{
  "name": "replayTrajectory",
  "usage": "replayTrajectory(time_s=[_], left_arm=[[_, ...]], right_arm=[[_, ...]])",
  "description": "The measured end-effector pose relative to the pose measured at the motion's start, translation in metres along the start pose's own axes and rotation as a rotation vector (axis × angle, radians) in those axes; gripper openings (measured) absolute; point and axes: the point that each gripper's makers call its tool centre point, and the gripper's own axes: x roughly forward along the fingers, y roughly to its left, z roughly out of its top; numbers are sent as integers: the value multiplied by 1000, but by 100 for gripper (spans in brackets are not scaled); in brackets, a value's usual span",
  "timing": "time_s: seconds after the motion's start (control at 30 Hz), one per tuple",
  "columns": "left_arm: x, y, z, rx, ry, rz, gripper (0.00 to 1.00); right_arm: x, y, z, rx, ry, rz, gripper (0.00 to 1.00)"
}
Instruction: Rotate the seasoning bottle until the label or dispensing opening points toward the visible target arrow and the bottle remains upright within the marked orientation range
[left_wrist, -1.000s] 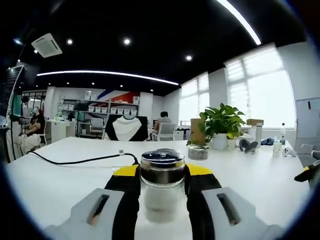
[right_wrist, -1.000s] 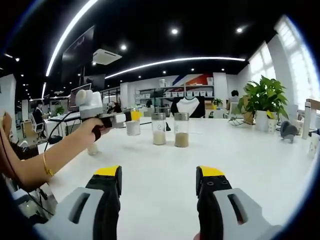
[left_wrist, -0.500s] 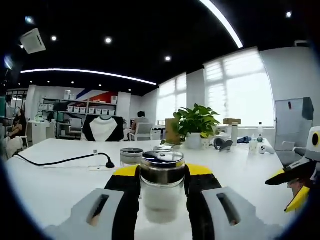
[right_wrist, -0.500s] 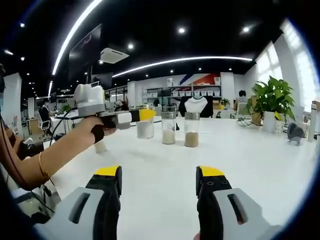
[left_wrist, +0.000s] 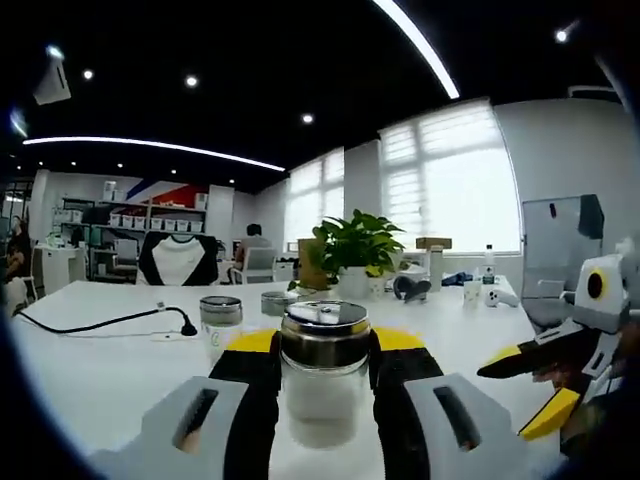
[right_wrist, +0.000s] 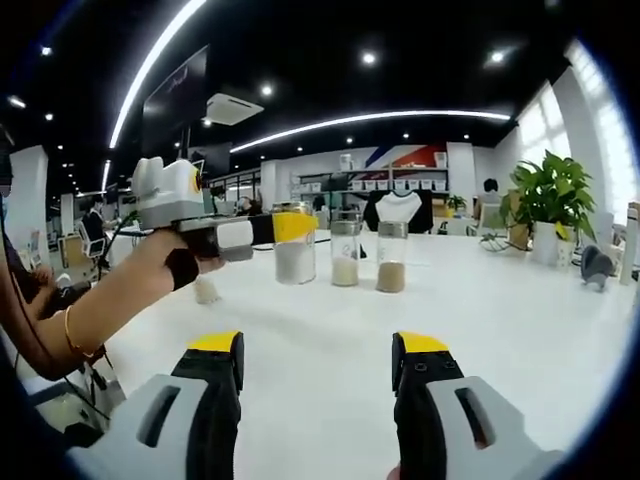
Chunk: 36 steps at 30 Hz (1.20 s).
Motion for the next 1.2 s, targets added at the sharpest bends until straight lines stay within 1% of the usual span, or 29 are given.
replayTrajectory(time_s=[0.17,0.23,0.3,0.33,0.47,0.6,0.67,0.7,0.87,1.0,1.2], left_arm=[[-3,-12,5,2,-7,-42,36],[-4,-22,3,16,12,-98,36],[-5,-28,2,-27,12,-124,36],[-5,-30,1,-30,12,-136,36],[-6,-36,-1,-21,21,-160,36],[-7,-46,-2,-23,27,-206,36],[-8,-51,-3,-17,29,-212,36],[-9,-56,-5,-6,35,-230,36],[-10,-72,-9,-7,43,-280,36],[-11,-79,-8,-38,36,-317,36],[-12,-86,-7,-39,33,-348,36]], right_arm=[[2,1,-1,2,0,6,59],[3,2,-3,5,6,12,59],[4,5,-4,4,8,20,59],[4,6,-4,3,10,24,59],[4,8,-3,3,6,31,59],[4,8,-4,-2,9,33,59],[5,9,-4,-4,10,33,59],[5,9,-5,-6,13,36,59],[6,13,-6,-13,17,51,59],[5,15,-6,-17,15,56,58],[4,14,-5,-22,7,54,56]])
